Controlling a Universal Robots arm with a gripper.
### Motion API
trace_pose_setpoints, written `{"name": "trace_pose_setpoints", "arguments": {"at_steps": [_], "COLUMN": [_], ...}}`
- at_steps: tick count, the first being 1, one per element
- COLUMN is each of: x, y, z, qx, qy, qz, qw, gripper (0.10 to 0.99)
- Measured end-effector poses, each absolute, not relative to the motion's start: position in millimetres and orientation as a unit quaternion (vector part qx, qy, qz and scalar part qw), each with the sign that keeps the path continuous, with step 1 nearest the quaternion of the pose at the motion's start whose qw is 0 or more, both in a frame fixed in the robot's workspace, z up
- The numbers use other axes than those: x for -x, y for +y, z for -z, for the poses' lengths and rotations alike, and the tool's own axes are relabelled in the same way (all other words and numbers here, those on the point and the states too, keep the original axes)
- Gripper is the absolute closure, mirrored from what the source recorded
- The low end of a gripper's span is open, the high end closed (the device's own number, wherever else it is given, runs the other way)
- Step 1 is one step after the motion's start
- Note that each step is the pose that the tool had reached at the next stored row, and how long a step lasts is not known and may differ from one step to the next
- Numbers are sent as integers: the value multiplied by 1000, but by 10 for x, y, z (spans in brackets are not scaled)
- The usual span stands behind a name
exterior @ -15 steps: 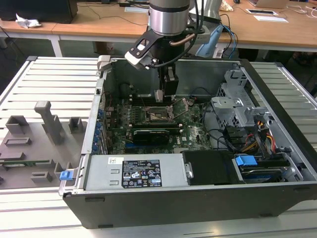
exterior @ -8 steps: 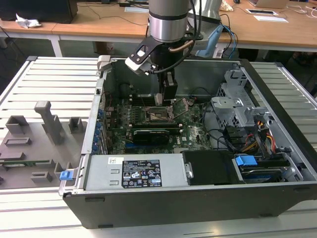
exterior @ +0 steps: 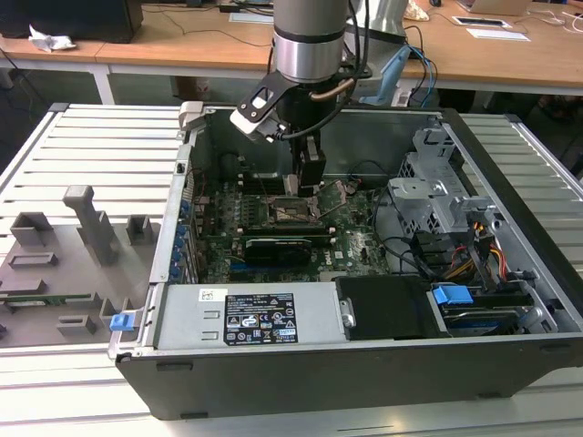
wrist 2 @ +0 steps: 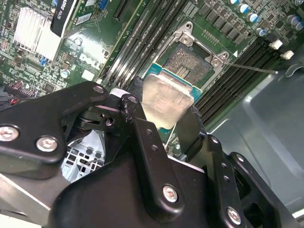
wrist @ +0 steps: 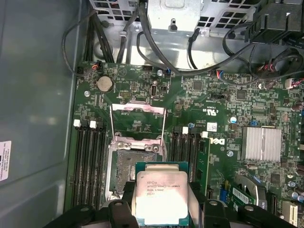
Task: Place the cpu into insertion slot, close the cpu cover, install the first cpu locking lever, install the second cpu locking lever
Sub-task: 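Place the cpu into insertion slot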
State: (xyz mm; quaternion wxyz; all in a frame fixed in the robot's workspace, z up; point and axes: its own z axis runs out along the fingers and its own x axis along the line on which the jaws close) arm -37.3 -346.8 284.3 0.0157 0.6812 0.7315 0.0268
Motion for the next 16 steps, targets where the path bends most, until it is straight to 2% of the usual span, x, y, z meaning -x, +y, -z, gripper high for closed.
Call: {"name": "trace_pose_setpoints", "arguments": {"at_steps": [16], "x": [373], "y": [-3436], "z": [-2691], "qx": [-683], "qy": [730], "qz": [-27], "qw": [16], "gripper": [561]}}
